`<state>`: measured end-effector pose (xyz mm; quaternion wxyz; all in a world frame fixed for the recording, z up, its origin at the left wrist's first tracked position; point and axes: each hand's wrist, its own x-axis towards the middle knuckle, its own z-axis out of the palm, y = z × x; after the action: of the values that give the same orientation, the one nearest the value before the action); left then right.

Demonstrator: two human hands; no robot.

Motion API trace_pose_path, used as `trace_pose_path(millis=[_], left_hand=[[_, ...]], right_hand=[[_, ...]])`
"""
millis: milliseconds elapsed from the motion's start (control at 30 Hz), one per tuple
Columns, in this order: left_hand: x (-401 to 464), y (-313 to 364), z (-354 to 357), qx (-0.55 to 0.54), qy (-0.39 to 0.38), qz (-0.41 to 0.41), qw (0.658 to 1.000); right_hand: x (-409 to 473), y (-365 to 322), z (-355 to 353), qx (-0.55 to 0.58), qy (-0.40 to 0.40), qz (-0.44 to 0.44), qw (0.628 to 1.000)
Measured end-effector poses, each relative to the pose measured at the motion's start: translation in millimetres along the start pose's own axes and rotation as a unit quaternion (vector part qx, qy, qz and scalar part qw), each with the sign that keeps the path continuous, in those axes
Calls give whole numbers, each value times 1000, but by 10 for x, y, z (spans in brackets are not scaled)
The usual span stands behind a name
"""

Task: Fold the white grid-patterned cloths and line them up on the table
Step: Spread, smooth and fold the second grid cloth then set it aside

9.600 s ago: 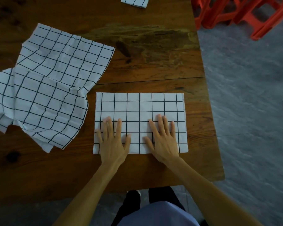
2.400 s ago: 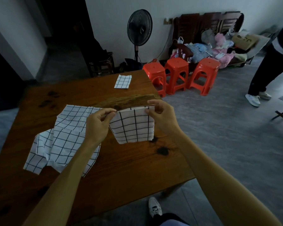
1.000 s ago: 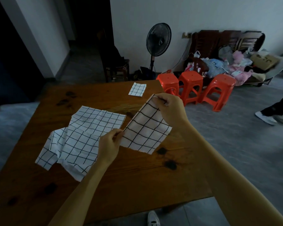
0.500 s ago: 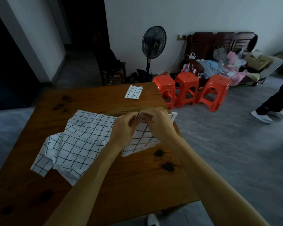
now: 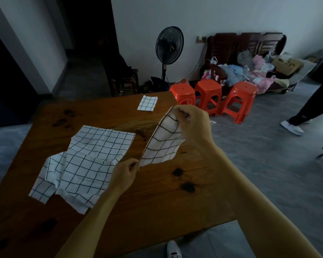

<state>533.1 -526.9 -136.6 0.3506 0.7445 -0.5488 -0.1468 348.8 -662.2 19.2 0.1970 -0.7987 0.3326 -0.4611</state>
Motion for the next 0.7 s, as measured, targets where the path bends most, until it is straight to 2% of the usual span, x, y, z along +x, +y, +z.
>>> trace_pose_path(millis=[133,267,367,533,700], left_hand=[[77,175,-123,-63,70,-3,996],[245,638,-229,-87,44,52,994],[310,676,-208,-89,26,62,994],[242,412,-156,-86,45,34,995],[19,46,-134,-20,43,9,999]], right_hand=[[-125,154,115,-64,-40,-44,996],[-278,133,318,-52,-82,-55,994],[-281,19,376,-28,-109,-58,992],[-213,-2,262,-16,-92,-45,995],[-146,65,125,-17,-9,0,1000]])
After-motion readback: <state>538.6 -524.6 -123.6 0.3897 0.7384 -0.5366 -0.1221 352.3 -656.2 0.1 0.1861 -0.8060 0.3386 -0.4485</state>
